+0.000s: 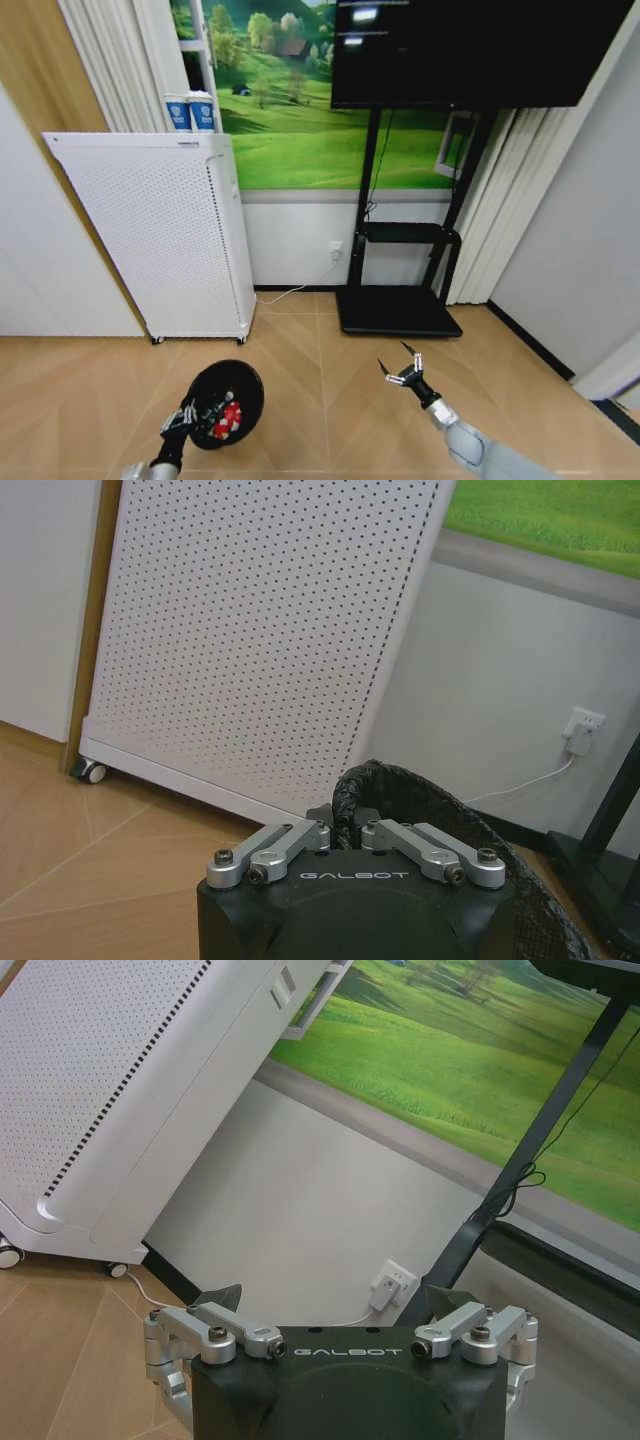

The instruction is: Pick up the trash bin and place the garbage on the floor into it.

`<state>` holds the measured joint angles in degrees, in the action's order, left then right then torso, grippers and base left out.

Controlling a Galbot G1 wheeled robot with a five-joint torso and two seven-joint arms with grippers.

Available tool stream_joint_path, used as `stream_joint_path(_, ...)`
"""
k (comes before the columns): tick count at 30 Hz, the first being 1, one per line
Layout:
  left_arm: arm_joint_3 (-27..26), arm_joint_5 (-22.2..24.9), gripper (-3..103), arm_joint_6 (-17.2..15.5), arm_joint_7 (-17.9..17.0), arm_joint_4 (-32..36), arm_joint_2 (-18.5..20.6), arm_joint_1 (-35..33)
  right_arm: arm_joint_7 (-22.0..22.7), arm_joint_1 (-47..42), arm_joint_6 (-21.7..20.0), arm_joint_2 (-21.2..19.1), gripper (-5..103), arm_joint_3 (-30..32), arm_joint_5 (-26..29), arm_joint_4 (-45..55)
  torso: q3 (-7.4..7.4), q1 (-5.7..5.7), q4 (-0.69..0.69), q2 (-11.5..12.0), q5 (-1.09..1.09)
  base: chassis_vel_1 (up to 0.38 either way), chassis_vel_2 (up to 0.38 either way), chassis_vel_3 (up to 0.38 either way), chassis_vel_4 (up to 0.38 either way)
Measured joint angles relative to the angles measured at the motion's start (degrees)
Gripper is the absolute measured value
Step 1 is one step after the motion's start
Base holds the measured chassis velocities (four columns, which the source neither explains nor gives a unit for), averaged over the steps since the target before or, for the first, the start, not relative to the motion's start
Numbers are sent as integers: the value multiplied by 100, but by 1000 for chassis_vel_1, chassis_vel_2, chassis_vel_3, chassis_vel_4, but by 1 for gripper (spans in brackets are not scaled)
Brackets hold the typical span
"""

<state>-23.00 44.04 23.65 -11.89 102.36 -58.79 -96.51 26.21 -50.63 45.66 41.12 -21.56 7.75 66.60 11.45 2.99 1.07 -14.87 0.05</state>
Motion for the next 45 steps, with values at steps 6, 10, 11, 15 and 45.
stream_joint_path(6, 204, -71, 8, 9, 34, 13, -194, -5, 3, -101, 0, 18, 100, 36, -12, -9, 0, 0, 8, 0, -5, -82, -54, 58, 34)
stream_joint_path(10, 321, -200, 8, 31, 84, 55, -316, -193, 30, -151, 0, 32, 100, 74, -56, -26, 0, 0, 2, 0, -7, 0, 0, 0, 0)
stream_joint_path(11, 326, -232, 8, 43, 94, 99, -342, -290, 36, -152, 0, 32, 100, 78, -59, -31, -1, 0, 1, 0, -6, 51, 25, -18, -10)
stream_joint_path(15, 321, -299, 8, 84, 164, 201, -375, -525, 44, -153, 0, 33, 100, 90, -61, -54, -1, 0, -1, -1, -4, 0, 0, 0, 0)
stream_joint_path(45, -23, -386, 8, 344, 506, 191, -479, -999, 321, -381, 4, 293, 100, 203, -357, -38, 0, -1, 2, -2, -7, 103, 53, -105, -54)
